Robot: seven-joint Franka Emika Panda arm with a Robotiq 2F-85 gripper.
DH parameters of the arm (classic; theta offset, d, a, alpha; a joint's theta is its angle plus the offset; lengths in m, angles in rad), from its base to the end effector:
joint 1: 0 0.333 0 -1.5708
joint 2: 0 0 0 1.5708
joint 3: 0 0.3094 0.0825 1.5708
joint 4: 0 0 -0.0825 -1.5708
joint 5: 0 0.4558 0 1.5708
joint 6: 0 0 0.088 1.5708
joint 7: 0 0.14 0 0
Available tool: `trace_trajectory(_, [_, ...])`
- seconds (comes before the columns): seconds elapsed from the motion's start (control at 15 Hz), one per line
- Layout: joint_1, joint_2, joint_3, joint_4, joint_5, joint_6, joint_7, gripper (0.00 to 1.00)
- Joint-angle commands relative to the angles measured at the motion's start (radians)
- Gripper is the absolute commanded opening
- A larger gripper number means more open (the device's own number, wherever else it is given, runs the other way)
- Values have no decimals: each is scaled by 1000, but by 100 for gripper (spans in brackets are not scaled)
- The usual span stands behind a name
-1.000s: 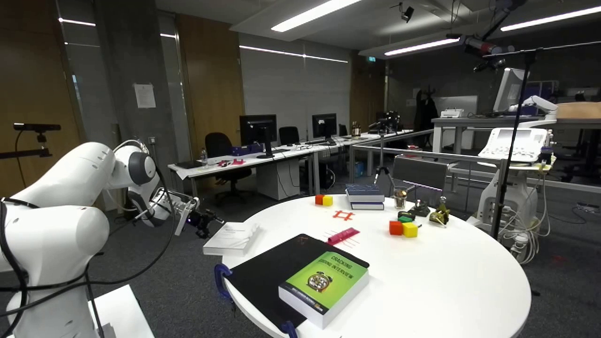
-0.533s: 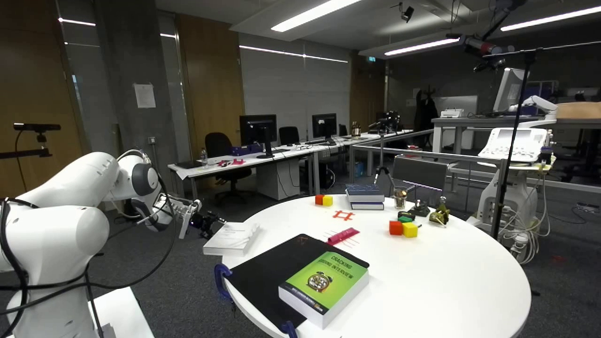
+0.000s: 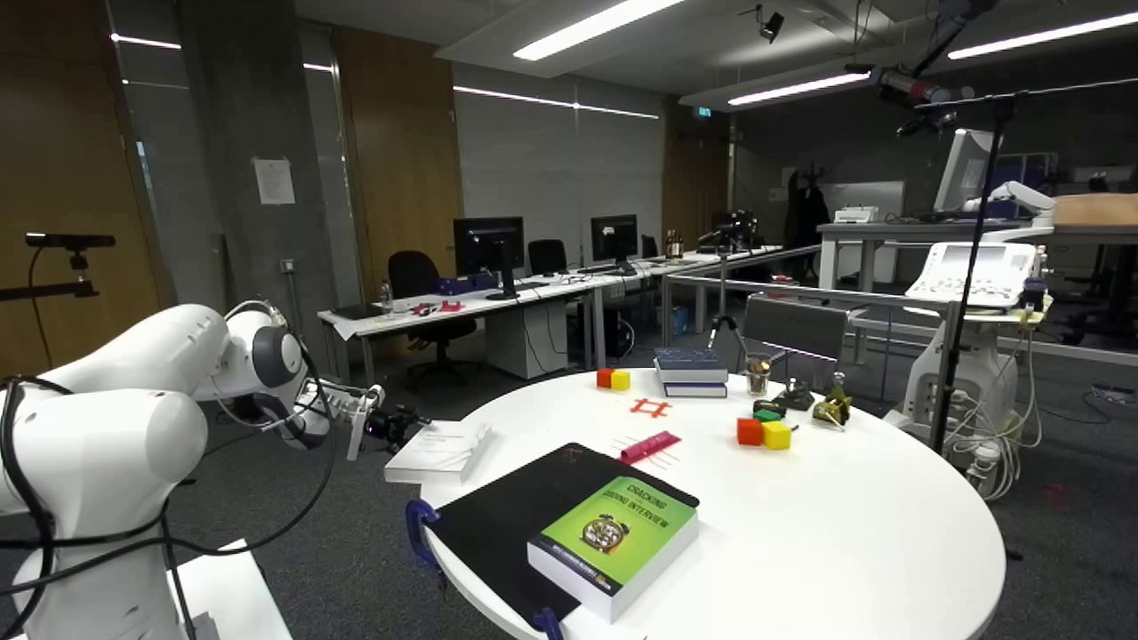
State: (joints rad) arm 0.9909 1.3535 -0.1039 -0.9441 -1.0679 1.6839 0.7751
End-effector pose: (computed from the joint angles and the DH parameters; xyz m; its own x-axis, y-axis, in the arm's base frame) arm 0.5494 0.5343 -0.0230 0.7632 0.6447 0.0436 0.1901 -0.2885 0.9384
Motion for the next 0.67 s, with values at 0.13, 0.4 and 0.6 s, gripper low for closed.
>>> trace_trajectory(0.13, [42,57,-54,72,-41,-54,1,100])
trace_trajectory(0.4, [61,77,-82,102,-46,-89,-2,100])
trace_trajectory(0.6, [76,90,-100,114,-50,-128,0,100])
